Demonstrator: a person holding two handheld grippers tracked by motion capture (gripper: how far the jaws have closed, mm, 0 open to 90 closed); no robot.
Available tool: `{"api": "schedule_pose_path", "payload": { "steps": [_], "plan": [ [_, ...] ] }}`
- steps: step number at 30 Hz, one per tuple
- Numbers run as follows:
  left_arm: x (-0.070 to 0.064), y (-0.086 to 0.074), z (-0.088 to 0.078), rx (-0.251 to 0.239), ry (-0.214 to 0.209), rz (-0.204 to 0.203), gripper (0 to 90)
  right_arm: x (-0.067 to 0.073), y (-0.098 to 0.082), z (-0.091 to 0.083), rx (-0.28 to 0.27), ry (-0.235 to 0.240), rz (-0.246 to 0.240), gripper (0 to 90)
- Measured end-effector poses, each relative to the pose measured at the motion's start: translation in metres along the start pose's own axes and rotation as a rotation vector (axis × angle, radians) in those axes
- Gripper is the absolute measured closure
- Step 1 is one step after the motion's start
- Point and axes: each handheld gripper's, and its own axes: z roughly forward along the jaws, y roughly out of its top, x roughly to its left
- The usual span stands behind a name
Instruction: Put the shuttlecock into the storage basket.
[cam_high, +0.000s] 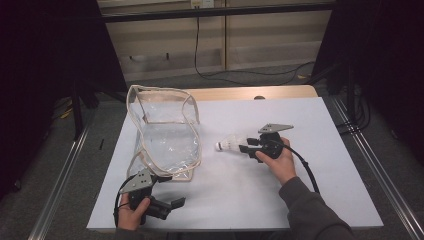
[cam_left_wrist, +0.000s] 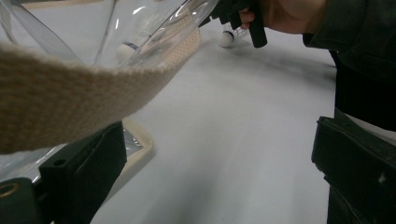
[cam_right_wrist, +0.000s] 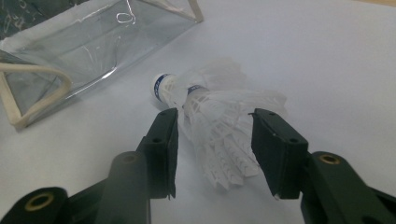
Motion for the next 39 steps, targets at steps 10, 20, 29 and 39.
{"api": "schedule_pose_path", "payload": {
  "steps": [10,20,29,39],
  "plan": [
    [0.000,0.000,0.000,0.000,0.000,0.000,3.2,-0.001,0.001,-0.012,-0.029,-0.008,0.006,35.8],
    [-0.001,0.000,0.000,-0.001,0.002,-0.001,3.0,-0.004,-0.004,-0.024,-0.050,-0.006,0.024,27.6],
    [-0.001,0.000,0.000,-0.006,0.002,0.003,3.0,-0.001,-0.006,-0.035,-0.069,-0.006,0.022,20.9],
    [-0.004,-0.001,0.002,-0.010,-0.009,-0.006,2.4,-0.002,-0.007,-0.045,-0.075,-0.015,0.024,18.4]
  ]
}}
